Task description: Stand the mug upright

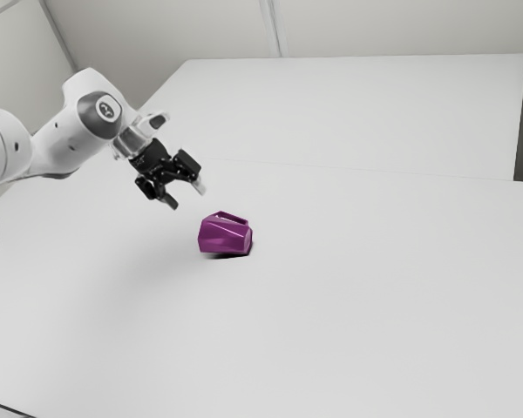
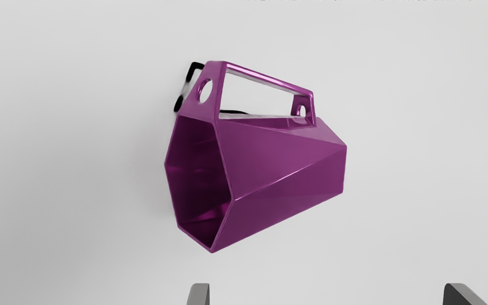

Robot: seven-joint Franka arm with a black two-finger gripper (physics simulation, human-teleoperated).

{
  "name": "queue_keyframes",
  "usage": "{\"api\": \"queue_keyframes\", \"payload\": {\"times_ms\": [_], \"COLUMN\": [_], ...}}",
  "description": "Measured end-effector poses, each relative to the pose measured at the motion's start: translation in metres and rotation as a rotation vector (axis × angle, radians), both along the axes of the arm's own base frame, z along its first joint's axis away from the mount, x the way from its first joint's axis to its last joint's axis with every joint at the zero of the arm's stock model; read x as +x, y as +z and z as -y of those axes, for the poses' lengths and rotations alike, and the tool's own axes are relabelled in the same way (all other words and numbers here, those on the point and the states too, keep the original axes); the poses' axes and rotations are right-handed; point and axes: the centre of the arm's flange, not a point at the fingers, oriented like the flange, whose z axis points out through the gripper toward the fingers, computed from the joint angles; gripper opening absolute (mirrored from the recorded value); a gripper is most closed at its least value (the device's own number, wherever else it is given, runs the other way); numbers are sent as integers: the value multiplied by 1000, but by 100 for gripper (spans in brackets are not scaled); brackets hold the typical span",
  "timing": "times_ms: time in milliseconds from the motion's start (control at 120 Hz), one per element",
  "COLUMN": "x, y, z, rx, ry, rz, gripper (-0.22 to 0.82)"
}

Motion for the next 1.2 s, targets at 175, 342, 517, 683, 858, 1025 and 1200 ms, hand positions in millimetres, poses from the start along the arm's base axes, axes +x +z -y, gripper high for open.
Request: {"api": "queue_keyframes", "payload": {"times_ms": [175,342,517,683,858,1025,1200], "x": [7,8,9,11,12,6,4], "y": [-40,-62,-87,-102,-117,-136,-138], "z": [-16,-26,-31,-29,-25,-18,-16], "rx": [-102,-156,-233,-299,-369,-464,-504], "ry": [-32,-77,-106,-121,-117,-107,-115], "rz": [36,74,110,155,182,167,166], "gripper": [60,60,60,60,60,55,15]}}
